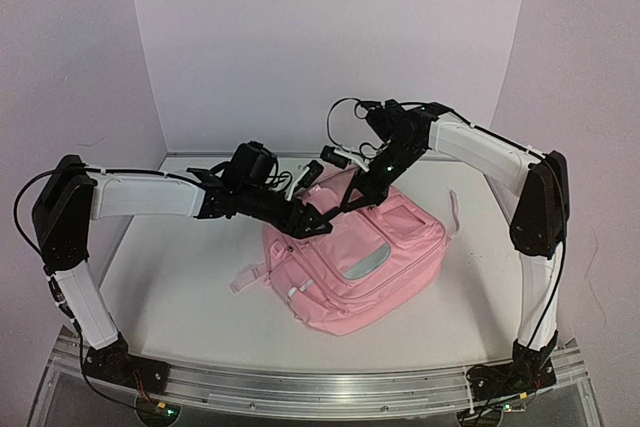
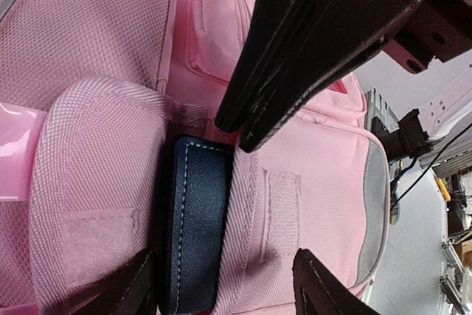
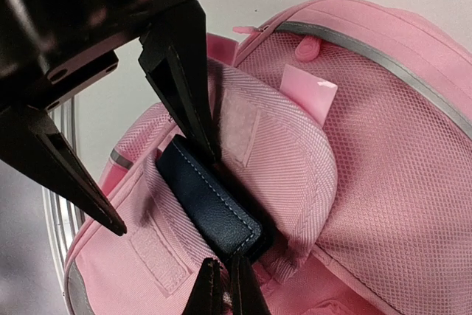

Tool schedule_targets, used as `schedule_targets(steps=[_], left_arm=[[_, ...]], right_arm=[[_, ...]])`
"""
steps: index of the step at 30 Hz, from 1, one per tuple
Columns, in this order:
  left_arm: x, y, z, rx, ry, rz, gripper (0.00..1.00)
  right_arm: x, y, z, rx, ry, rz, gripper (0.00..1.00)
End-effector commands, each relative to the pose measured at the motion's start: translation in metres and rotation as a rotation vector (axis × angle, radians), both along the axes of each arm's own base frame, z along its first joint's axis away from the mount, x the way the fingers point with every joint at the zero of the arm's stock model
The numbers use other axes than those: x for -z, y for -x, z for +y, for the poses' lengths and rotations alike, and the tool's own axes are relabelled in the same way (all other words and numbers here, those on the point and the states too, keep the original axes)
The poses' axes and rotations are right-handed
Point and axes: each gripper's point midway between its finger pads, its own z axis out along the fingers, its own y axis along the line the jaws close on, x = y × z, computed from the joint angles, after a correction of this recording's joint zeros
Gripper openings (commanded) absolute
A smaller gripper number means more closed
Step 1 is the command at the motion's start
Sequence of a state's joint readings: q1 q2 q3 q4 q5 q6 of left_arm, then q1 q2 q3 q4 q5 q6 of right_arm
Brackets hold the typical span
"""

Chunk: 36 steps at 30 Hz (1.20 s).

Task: Pack the student bag
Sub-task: Place the personal item in the student bag.

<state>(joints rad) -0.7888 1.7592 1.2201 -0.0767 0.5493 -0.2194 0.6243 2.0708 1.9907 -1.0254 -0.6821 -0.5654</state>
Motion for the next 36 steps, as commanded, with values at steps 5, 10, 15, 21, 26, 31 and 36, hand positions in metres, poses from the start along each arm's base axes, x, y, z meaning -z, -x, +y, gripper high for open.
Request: schedule_targets(steps=[5, 10, 15, 21, 26, 31, 36], left_arm=[[-0.020, 0.040, -0.034, 0.212, 0.045, -0.120, 0.55], [-0.033, 0.063, -0.041, 0.303, 0.146, -0.122, 0.41], [-0.033, 0.053, -0.038, 0.221, 0.151, -0.141, 0.25], [-0.018, 0.004, -0.027, -0.037, 0.030, -0.140, 0.01], [-0.035, -0.003, -0.012, -0.100, 0.055, -0.119, 0.46], [-0.063, 0.003, 0.005, -0.127, 0.076, -0.160, 0.60], [-0.081, -0.011, 0.033, -0.248, 0.041, -0.190, 0.64]], right_arm=[[-0.056, 0.003, 0.011, -0.019, -0.148, -0.080, 0.00], [-0.051, 0.000, 0.011, -0.010, -0.134, -0.080, 0.00], [-0.048, -0.006, 0.011, 0.004, -0.120, -0.099, 0.00], [-0.046, -0.030, 0.009, 0.072, -0.097, -0.149, 0.00], [-0.042, -0.038, 0.007, 0.121, -0.093, -0.124, 0.03], [-0.048, -0.034, -0.001, 0.160, -0.088, -0.109, 0.30], [-0.065, -0.036, -0.014, 0.233, -0.094, -0.116, 0.55]])
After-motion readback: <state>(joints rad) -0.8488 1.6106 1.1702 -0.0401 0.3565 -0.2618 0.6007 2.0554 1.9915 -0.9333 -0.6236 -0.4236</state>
